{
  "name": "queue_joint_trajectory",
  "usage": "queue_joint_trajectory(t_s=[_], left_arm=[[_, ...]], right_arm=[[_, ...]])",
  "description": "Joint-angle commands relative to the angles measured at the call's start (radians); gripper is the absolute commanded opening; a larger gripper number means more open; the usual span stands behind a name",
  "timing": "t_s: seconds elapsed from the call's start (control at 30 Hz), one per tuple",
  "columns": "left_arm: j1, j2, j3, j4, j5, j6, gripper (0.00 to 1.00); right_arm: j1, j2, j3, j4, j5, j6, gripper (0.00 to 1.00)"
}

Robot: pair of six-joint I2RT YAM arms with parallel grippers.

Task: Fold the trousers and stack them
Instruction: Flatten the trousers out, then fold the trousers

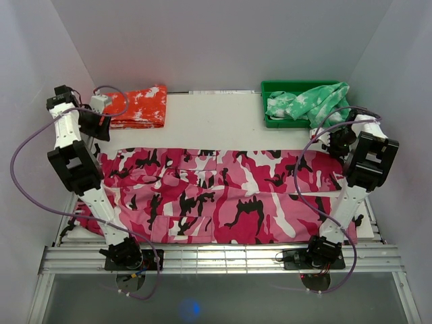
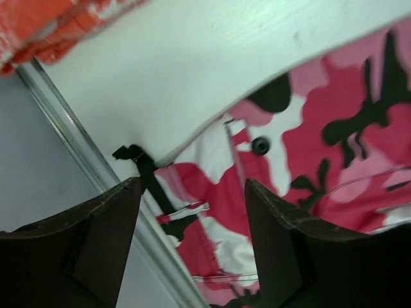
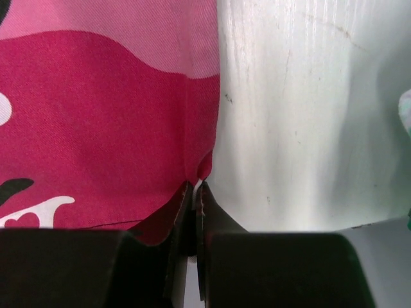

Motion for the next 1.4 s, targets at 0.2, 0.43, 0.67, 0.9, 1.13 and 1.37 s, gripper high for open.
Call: queue_joint_trajectory(t_s=[0.2, 0.43, 0.67, 0.9, 1.13, 1.37], left_arm=[[0.050, 0.102, -0.005, -0.067, -0.001, 0.372, 0.78], [0.050, 0.192, 0.053, -0.010, 0.019, 0.421, 0.79], [0.047, 0.218, -0.071, 0.002, -0.039, 0.529, 0.76], [0.033, 0.263, -0.147, 0.119, -0.070, 0.438, 0.64], [0.029, 0.227, -0.116, 0.169, 0.007, 0.323, 0.04], [0.056, 0.097, -0.114, 0.400, 0.079, 0.057, 0.00]], right_arm=[[0.004, -0.094, -0.055, 0.110, 0.056, 0.009, 0.08], [0.034, -0.148, -0.098, 0.116, 0.061, 0.002, 0.08], [0.047, -0.134, -0.060, 0.107, 0.078, 0.009, 0.08], [0.058, -0.131, 0.058, 0.055, 0.050, 0.055, 0.08], [0.060, -0.134, 0.236, 0.024, -0.065, 0.196, 0.08], [0.051, -0.178, 0.393, 0.076, -0.129, 0.419, 0.08]])
